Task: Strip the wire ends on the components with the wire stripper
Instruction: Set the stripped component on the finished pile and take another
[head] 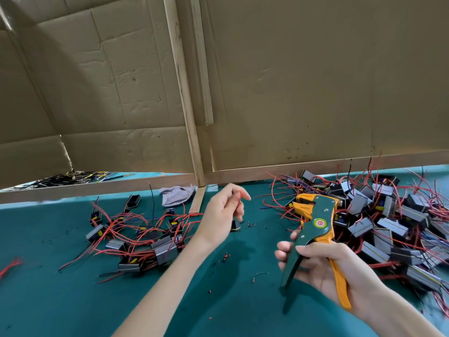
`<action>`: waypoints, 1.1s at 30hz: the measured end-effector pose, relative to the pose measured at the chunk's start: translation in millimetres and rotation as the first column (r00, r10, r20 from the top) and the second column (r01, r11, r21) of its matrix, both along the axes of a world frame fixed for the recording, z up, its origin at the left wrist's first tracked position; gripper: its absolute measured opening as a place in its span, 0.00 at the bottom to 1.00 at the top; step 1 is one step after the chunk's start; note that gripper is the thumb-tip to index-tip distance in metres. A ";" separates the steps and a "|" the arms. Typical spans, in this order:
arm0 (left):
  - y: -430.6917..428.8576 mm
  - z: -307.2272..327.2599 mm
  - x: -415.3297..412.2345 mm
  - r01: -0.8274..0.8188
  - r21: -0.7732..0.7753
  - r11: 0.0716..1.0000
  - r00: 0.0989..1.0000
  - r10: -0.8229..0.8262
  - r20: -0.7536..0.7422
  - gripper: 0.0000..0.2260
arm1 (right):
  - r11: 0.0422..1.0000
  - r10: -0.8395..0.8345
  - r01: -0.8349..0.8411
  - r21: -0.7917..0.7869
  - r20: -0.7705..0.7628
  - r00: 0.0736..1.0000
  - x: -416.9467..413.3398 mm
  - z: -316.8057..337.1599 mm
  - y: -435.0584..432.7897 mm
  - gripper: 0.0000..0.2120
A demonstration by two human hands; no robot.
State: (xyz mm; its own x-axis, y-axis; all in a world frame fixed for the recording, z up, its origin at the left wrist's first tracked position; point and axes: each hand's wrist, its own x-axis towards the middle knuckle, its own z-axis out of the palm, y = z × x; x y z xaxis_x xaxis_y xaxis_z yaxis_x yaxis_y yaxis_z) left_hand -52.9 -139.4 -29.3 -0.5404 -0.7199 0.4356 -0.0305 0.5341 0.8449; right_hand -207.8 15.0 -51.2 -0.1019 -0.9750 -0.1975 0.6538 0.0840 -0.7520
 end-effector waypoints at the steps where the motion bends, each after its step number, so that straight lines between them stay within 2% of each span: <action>1: 0.0 -5.8 -0.9 -0.007 0.011 1.000 1.000 0.007 0.020 0.13 | 1.000 0.004 -0.004 -0.001 0.000 1.000 0.0 -0.2 0.3 0.17; 6: 2.5 -11.4 -2.3 -0.066 -0.012 0.998 0.989 0.067 0.133 0.13 | 0.998 0.057 -0.057 -0.012 0.001 0.998 -1.9 -3.4 -0.6 0.20; 9: 7.1 -1.9 -3.0 -0.061 -0.033 0.998 0.994 0.064 0.091 0.11 | 0.994 0.099 -0.100 -0.037 -0.039 0.994 -3.3 -6.5 -1.7 0.23; 14: 18.6 14.0 -6.3 -0.021 -0.072 0.997 0.999 0.023 0.024 0.07 | 0.986 0.153 -0.160 -0.051 -0.115 0.981 0.9 -5.2 -2.4 0.20; 17: 27.1 18.7 -8.3 0.009 -0.089 0.996 1.000 -0.008 0.015 0.05 | 0.979 0.175 -0.188 -0.075 -0.154 0.972 3.8 -3.9 -0.5 0.15; 26: 31.8 27.3 -5.6 0.117 0.038 0.992 0.991 -0.119 0.063 0.07 | 0.978 0.141 -0.175 -0.114 -0.262 0.955 9.0 1.0 4.7 0.11; 33: 29.9 37.3 1.9 0.186 0.065 0.980 0.973 -0.193 0.125 0.06 | 0.973 0.144 -0.200 -0.119 -0.367 0.919 8.4 2.6 7.1 0.22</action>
State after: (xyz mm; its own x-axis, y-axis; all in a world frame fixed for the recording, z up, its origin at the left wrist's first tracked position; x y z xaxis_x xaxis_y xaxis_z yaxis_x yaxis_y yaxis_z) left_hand -51.0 -109.6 8.0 -0.7185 -0.6192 0.3168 -0.0446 0.4956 0.8674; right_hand -199.3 22.1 -48.6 0.0337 -0.9990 -0.0287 0.3283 0.0382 -0.9438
